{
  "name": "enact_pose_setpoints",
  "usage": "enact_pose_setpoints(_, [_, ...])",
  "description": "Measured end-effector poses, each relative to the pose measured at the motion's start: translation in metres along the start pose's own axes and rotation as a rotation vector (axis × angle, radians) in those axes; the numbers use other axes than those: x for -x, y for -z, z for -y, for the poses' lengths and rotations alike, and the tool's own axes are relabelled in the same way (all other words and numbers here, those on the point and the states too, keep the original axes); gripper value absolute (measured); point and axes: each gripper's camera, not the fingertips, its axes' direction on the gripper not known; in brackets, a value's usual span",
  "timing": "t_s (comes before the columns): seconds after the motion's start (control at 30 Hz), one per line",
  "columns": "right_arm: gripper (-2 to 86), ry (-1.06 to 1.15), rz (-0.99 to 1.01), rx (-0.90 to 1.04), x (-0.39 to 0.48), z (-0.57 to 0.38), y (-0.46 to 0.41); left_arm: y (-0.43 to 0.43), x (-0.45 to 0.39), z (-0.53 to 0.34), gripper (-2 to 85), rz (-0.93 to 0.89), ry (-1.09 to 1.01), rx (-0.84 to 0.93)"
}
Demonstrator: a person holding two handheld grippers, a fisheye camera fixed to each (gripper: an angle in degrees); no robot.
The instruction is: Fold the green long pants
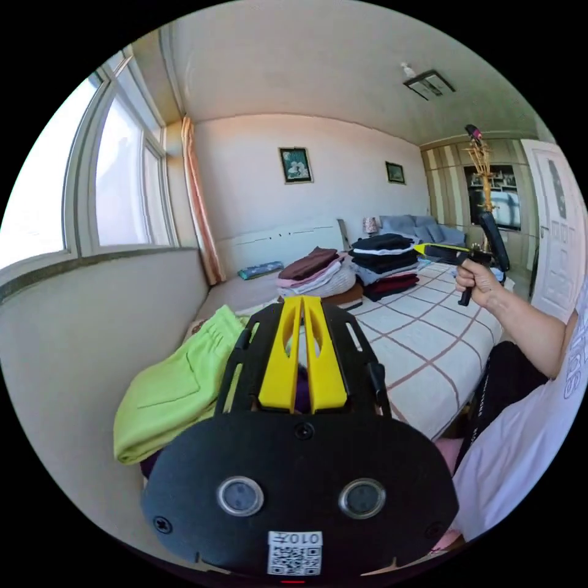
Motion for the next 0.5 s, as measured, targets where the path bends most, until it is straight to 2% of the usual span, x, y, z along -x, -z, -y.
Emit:
enact_pose_setpoints(0.07, [4.9,0.049,-0.145,-0.060,0.016,-0.013,0.022,0.000,-0.076,0.020,0.4,0.011,-0.153,-0.067])
enact_pose_setpoints(0.2, [6.0,0.115,-0.412,-0.226,0.047,-0.052,0.069,0.003,-0.170,0.037,2.4,0.140,-0.253,-0.205])
enact_pose_setpoints(0.3, [7.3,0.121,-0.436,-0.274,0.051,-0.080,0.100,-0.003,-0.211,0.049,4.0,0.015,-0.141,-0.291])
enact_pose_setpoints(0.37, [7.4,0.106,-0.439,-0.285,0.046,-0.097,0.116,-0.023,-0.243,0.060,2.7,-0.175,-0.102,-0.272])
enact_pose_setpoints(0.5, [4.4,0.065,-0.428,-0.275,0.022,-0.141,0.153,-0.052,-0.318,0.071,0.6,-0.220,-0.188,-0.250])
